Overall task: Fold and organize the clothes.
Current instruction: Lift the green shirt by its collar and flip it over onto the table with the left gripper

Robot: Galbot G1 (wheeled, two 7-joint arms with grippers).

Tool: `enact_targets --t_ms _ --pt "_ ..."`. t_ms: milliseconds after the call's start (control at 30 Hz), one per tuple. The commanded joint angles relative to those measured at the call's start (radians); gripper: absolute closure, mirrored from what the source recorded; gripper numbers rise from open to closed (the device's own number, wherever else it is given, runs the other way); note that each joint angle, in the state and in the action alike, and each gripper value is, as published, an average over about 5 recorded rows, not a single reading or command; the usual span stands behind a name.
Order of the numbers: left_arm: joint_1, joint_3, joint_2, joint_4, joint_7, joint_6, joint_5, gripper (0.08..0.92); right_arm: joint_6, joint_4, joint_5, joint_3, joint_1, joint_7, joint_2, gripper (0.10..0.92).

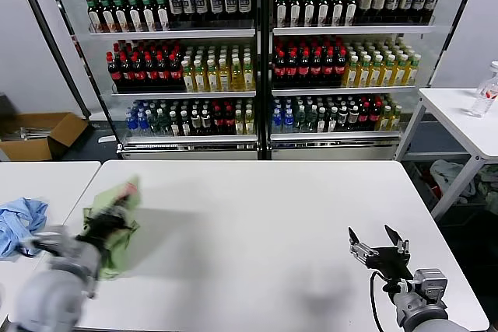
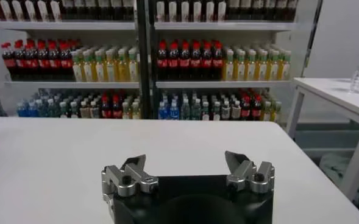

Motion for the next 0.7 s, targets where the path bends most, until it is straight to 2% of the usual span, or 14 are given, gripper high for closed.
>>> enact_targets --t_ms 33,367,533,700 --pt "-0.080 0.524 -0.197 -0.007 -0.042 0.039 0.454 0.893 0.002 0.007 0.005 0.016 -0.002 0.001 0.008 0.203" --pt "-0.295 0.682 -0.320 0.232 -0.119 0.054 0.353 0.893 0.002 -0.017 0.005 0.014 0.020 0.000 0.007 0.203" --pt "-0.313 0.709 -0.354 0.238 -0.071 0.014 0.324 0.873 0.001 -0.019 0.005 0.013 0.023 0.000 0.008 0.202" --pt "-0.240 0.698 -0.333 0.157 -0.027 -0.058 0.282 0.742 0.002 -0.031 0.003 -0.011 0.042 -0.001 0.013 0.203"
